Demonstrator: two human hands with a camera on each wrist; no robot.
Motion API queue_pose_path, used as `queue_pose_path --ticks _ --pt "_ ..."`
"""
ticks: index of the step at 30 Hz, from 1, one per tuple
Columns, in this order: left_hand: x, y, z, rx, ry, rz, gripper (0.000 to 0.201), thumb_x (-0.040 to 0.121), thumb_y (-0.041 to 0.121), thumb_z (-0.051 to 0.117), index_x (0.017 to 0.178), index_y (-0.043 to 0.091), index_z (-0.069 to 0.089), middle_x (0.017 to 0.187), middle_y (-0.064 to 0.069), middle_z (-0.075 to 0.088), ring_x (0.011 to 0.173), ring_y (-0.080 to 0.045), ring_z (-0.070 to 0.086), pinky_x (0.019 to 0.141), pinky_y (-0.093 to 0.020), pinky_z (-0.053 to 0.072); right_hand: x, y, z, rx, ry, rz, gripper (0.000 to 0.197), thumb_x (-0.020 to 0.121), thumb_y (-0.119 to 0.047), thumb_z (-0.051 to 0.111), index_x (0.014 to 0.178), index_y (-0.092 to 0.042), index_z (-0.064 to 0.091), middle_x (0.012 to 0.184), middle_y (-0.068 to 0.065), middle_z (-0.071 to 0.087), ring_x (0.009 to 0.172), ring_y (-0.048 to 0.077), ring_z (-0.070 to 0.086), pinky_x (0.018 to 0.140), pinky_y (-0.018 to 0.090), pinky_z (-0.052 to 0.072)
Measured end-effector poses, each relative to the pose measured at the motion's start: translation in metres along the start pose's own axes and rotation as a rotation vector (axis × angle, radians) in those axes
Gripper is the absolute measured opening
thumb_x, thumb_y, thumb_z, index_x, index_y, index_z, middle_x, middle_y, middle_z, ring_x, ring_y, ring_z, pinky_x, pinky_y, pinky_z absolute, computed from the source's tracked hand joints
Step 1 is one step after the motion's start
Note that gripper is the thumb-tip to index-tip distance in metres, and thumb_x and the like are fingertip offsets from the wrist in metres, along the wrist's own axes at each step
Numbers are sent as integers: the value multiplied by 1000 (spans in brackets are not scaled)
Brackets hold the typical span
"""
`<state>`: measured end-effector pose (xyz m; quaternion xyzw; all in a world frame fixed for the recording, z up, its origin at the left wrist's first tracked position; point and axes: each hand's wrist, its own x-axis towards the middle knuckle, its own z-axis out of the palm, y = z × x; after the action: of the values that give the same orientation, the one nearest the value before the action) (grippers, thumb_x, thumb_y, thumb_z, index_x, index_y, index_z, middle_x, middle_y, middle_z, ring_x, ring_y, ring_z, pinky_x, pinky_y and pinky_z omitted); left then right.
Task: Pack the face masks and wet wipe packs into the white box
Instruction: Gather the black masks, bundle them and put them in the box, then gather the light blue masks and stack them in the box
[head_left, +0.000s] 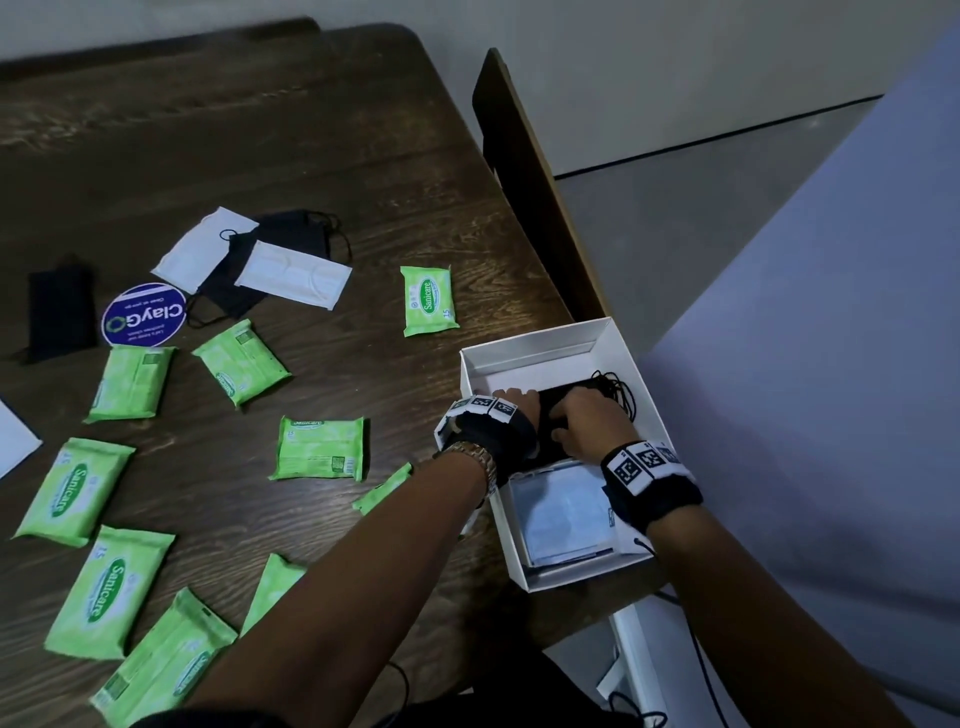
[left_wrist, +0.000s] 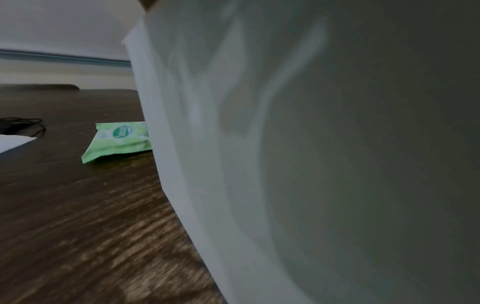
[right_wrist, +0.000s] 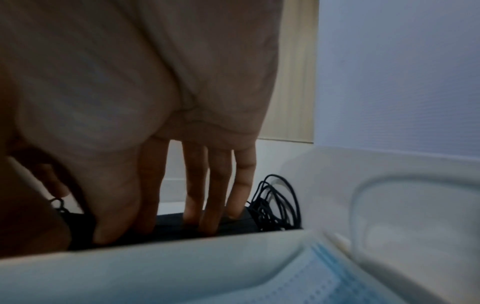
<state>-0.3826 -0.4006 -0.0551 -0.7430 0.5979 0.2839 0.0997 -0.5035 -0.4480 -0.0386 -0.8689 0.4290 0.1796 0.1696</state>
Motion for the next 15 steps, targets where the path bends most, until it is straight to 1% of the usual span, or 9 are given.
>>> queue_pose_path --ticks 2,3,4,5,6,8,9,12,15 --pt "0 1 2 -2 -63 16 38 63 41 56 98 26 54 81 1 60 72 -30 63 70 -46 53 -1 -2 -3 -15 -55 7 12 84 -22 69 93 -18 75 101 9 69 93 32 67 76 37 56" --pt "3 1 5 -26 -78 12 36 61 39 56 95 25 56 76 1 59 68 -31 63 67 -47 54 0 -2 -5 -12 -73 11 13 84 -23 69 94 -19 75 101 8 70 93 31 67 76 37 55" --pt "6 1 4 -28 -90 6 36 60 39 59 92 23 58 76 0 60 68 -31 63 67 -46 55 1 -2 -9 -8 -78 17 14 84 -24 69 95 -20 75 100 8 71 94 31 67 75 35 55" --pt "6 0 -1 -18 -73 -3 35 60 38 62 90 21 58 84 -2 63 75 -32 64 70 -45 54 3 -2 -14 -2 -63 24 15 84 -26 68 97 -22 75 100 7 71 95 30 67 75 34 54" --pt "3 -2 -8 -16 -21 7 34 62 37 65 92 22 57 97 -5 63 87 -32 63 75 -46 53 4 -4 -21 0 -29 31 17 85 -29 68 100 -23 74 102 6 71 95 29 67 76 34 53" --pt "-8 -11 -25 -35 86 51 44 73 33 68 113 18 57 120 -10 55 109 -34 56 88 -46 50 6 -13 -36 19 66 48 22 86 -33 68 105 -23 73 109 7 70 99 29 65 83 36 53" --pt "-14 -20 -34 -75 129 56 46 78 29 68 120 14 55 125 -12 53 114 -34 54 92 -43 49 7 -22 -44 37 116 44 24 87 -33 68 108 -22 72 112 8 69 102 29 64 86 37 52" --pt "-31 -53 -59 -219 291 6 42 84 23 63 122 11 55 122 -13 53 112 -33 56 90 -40 50 13 -59 -70 83 219 -18 26 89 -34 66 110 -19 70 112 10 66 103 30 63 85 38 51" --pt "-60 -105 -75 -332 369 -80 42 83 29 62 121 11 57 121 -11 55 111 -31 56 91 -42 50 26 -120 -86 104 283 -135 23 87 -31 67 105 -17 72 103 8 70 98 30 65 79 36 53"
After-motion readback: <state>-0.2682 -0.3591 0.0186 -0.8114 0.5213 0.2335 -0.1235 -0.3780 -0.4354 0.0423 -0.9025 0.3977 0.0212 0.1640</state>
